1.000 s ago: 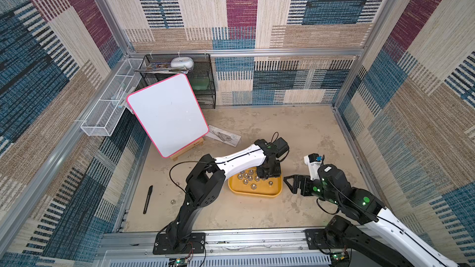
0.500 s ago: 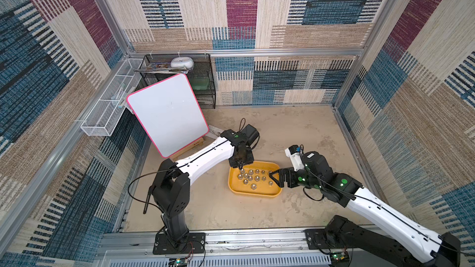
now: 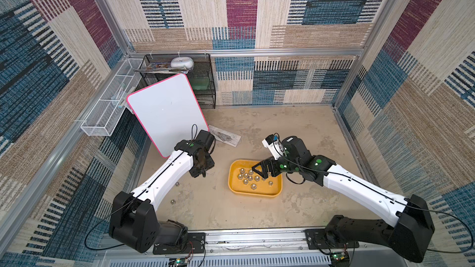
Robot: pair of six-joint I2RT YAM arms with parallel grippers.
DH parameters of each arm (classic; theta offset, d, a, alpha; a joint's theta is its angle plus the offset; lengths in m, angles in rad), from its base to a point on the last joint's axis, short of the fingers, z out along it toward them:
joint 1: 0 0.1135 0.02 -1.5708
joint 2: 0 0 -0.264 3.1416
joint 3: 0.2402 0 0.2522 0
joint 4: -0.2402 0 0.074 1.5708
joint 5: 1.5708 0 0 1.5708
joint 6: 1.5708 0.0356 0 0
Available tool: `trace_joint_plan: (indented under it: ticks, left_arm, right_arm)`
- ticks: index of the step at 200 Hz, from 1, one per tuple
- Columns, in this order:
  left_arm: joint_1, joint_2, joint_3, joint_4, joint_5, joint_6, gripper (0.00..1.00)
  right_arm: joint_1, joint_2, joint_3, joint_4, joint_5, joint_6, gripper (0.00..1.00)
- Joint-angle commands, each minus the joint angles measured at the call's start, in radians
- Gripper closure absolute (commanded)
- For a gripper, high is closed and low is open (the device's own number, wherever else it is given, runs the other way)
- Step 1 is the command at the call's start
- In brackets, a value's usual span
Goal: Put the nuts on the desktop into the storage box
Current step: Pick up the nut from the center of the board.
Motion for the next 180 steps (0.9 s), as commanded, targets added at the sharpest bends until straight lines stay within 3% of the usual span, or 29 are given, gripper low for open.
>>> trace_joint_plan:
  ticks: [1, 45, 86, 180]
  left_arm:
    - [0.071, -0.036, -0.054, -0.019, -0.012, 0.031, 0.48]
    - [0.277, -0.046, -0.162, 0.042, 0.037, 0.079, 0.5]
    - [0.407, 0.01, -0.184, 0.08, 0.05, 0.164, 0.51]
    - [0.479, 0.167, -0.184, 0.17, 0.029, 0.246, 0.57]
  right_arm:
    - [0.013, 0.043, 0.046, 0.032, -0.038, -0.058, 0.01]
    - [0.031, 0.096, 0.089, 0.026, -0.045, -0.089, 0.01]
    - [0.034, 0.128, 0.116, 0.019, -0.044, -0.105, 0.01]
    - [0.035, 0.198, 0.183, -0.052, -0.022, -0.154, 0.01]
